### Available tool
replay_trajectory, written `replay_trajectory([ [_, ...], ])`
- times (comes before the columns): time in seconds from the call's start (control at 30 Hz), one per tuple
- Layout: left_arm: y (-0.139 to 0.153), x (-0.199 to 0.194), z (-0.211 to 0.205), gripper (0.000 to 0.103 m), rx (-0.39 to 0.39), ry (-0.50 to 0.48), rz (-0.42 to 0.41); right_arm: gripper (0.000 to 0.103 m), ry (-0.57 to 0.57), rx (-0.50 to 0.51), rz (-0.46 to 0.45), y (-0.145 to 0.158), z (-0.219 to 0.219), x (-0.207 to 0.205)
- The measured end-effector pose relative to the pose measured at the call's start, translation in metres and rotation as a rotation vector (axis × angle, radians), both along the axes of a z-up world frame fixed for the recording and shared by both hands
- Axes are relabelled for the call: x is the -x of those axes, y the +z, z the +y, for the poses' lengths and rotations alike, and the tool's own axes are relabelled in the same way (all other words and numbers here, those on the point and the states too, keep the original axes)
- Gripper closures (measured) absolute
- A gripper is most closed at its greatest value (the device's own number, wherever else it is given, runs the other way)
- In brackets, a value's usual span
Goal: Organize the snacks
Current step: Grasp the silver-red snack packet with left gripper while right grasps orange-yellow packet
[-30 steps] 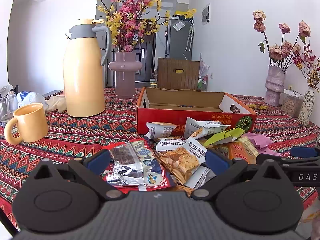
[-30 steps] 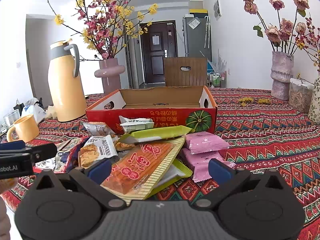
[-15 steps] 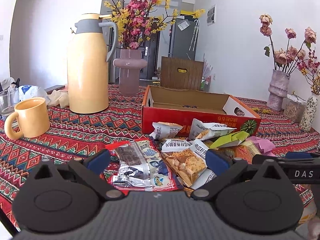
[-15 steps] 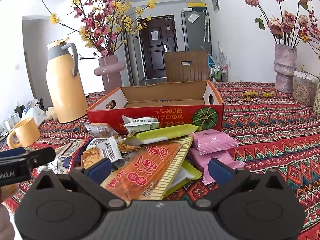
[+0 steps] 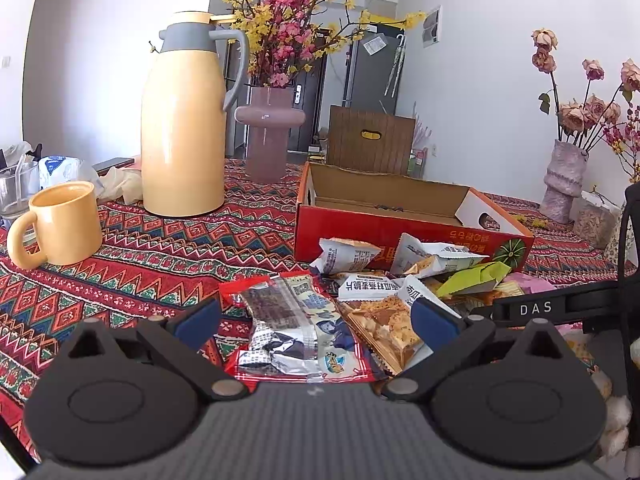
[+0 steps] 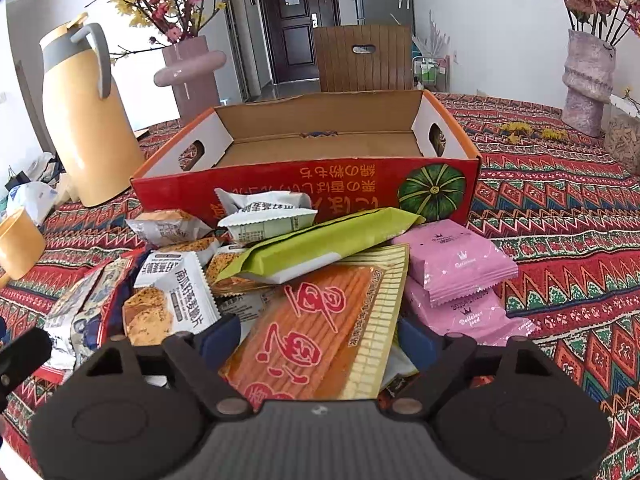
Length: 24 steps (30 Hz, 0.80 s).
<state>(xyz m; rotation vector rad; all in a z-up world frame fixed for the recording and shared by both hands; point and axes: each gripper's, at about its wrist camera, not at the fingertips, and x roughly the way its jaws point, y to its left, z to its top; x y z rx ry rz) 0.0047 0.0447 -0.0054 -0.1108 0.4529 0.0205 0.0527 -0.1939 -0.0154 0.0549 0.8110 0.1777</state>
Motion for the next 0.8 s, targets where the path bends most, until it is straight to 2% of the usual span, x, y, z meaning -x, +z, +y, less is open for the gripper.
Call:
replay_trajectory([
  [0.13,-0.002,-0.004,0.005,0.000,0.011,0.004,0.009,0.026,0.009,-0.013,0.032,-0.003,-0.006,-0.002],
  [0.43,-0.005,-0.008,0.006,0.000,0.016,0.004,0.034,0.050,0.030,-0.012,0.032,-0.003,-0.017,-0.002],
  [0.5,-0.005,-0.009,0.006,0.000,0.016,0.005,0.041,0.059,0.034,-0.016,0.015,-0.002,-0.020,0.001],
  [0.8,-0.002,-0.014,0.006,0.000,0.021,0.014,0.073,0.062,0.042,-0.033,-0.094,0.004,-0.031,0.028],
])
